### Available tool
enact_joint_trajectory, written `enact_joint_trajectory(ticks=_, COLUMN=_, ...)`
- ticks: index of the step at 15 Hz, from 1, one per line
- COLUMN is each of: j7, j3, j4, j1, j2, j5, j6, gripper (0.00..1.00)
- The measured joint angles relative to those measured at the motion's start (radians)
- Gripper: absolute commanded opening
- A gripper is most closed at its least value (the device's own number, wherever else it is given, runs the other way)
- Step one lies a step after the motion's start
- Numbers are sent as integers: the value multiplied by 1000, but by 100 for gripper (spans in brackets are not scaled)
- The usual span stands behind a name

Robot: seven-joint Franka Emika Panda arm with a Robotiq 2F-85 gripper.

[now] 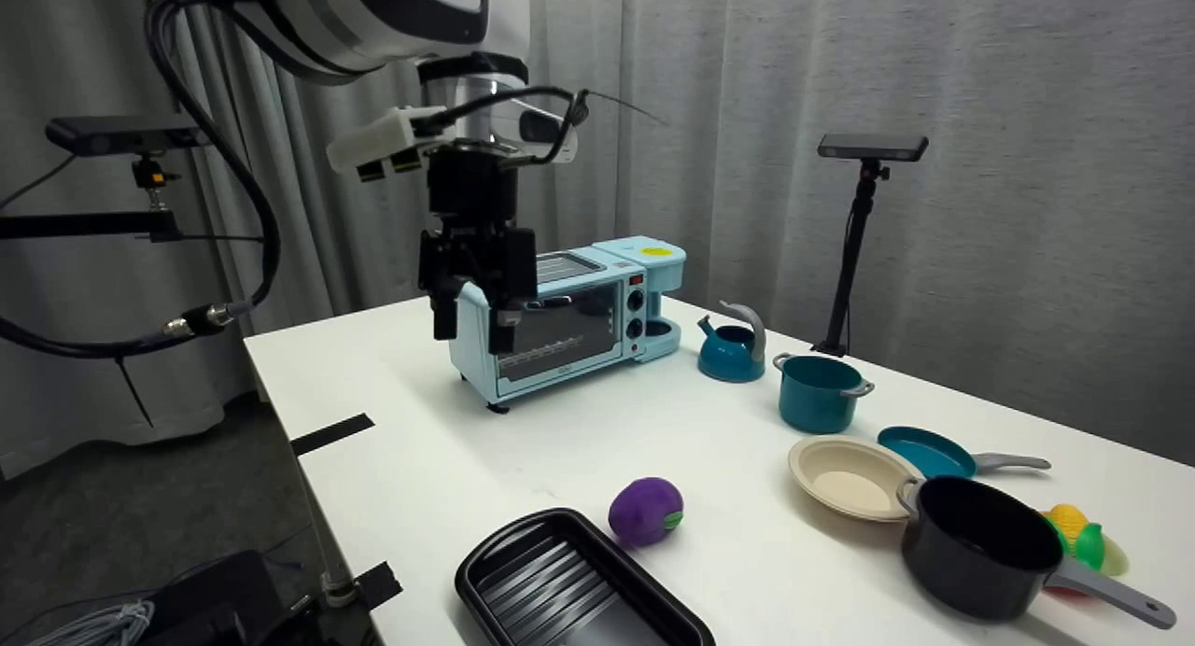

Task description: Put the purple object in the bowl

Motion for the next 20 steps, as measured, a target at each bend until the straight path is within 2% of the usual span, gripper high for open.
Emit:
enact_joint_trajectory(ticks=4, j7=0, j3=-31, j4=62, j1=-3, j2=120, j5=-28, j6=131, gripper=100)
enact_joint_trajectory(ticks=11, j7=-11, j3=-127, j4=163, j1=-17, j2=340, j5=-32, j6=326, gripper=100)
enact_joint_trajectory(ticks=14, j7=-19, j3=-152, j4=210, j1=-19, j2=439, j5=-32, j6=367, gripper=100)
enact_joint_trajectory(ticks=20, j7=-41, j3=-181, j4=336, j1=-21, j2=645, j5=-32, j6=376, gripper=100)
